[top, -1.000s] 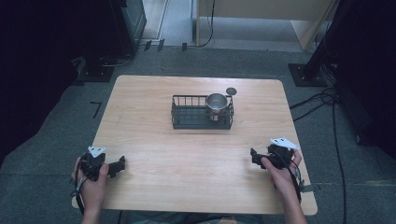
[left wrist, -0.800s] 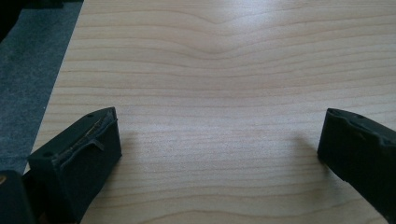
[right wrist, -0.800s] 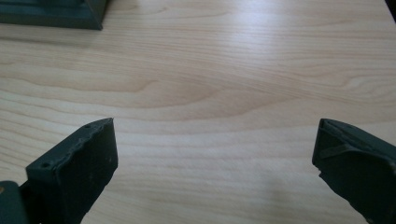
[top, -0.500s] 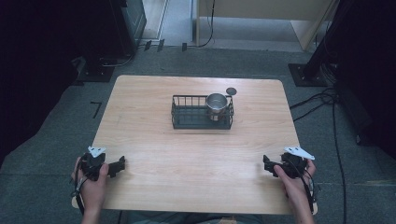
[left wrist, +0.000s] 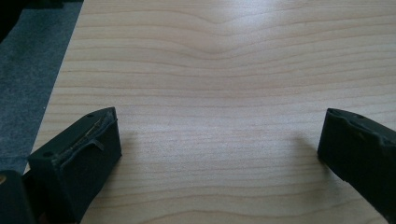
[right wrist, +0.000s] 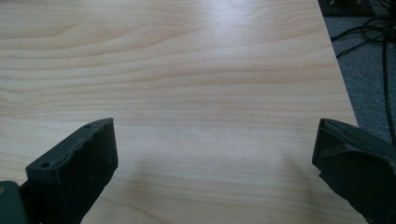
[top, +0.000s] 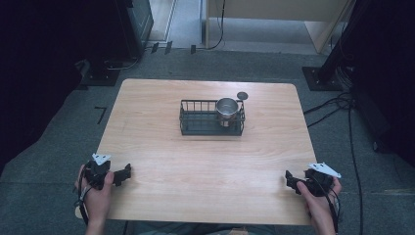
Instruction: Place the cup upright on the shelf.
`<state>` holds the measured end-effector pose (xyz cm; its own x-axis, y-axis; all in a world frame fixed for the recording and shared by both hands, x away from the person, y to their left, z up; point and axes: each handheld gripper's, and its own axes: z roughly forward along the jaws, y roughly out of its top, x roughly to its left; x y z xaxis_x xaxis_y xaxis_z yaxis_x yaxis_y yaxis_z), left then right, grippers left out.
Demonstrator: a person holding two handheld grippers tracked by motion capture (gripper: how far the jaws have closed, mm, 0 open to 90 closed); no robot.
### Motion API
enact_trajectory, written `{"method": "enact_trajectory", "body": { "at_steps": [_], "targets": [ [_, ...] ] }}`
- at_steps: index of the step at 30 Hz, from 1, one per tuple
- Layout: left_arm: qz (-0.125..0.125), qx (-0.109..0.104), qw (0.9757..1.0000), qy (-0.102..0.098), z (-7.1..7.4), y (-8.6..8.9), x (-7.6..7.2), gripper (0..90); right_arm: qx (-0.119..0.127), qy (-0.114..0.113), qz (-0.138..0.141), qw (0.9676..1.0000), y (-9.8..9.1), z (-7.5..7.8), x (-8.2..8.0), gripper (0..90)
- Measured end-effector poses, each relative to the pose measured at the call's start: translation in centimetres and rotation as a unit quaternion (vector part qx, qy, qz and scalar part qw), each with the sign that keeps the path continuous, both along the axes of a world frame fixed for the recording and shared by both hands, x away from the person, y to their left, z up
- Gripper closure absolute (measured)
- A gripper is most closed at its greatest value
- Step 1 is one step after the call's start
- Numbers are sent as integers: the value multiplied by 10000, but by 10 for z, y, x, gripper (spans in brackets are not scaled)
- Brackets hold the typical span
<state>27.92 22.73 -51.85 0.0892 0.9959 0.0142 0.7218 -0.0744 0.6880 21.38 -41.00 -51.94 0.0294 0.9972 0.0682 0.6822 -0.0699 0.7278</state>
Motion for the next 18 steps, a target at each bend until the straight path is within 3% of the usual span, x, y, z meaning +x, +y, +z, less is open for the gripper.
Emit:
{"method": "enact_trajectory", "body": {
  "at_steps": [18],
  "targets": [
    [0, 1, 10000, 0, 0, 0, 0, 0, -68, 81, -93, 9999, -8, -8, -16, 0]
  ]
}}
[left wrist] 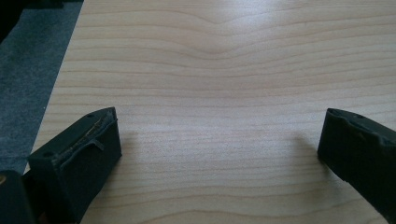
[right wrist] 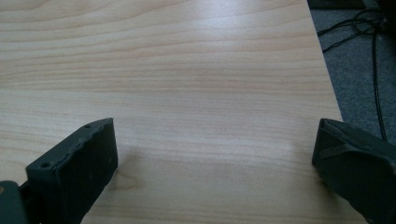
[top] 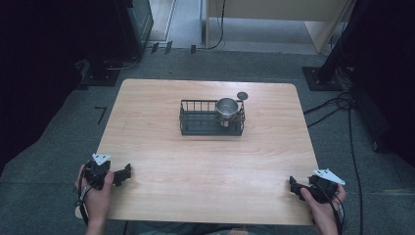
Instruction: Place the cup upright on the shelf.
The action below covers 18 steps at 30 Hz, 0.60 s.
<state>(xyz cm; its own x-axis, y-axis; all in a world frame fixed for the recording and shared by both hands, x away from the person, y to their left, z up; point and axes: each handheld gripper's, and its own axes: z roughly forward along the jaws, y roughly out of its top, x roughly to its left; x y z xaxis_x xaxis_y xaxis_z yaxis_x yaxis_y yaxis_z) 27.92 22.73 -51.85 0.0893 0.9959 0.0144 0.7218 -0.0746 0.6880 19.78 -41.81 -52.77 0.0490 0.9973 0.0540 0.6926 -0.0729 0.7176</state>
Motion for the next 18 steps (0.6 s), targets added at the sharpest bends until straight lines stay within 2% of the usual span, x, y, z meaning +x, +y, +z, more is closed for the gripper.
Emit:
{"method": "enact_trajectory", "body": {
  "at_steps": [4, 5, 18],
  "targets": [
    [1, -1, 10000, 0, 0, 0, 0, 0, -108, 44, 49, 9999, 2, -1, 1, 0],
    [1, -1, 10000, -1, 0, 0, 0, 0, -119, 34, 142, 9998, 3, -1, 1, 0],
    [3, -6, 10000, -1, 0, 0, 0, 0, -126, 39, 149, 9998, 3, -1, 1, 0]
  ]
}}
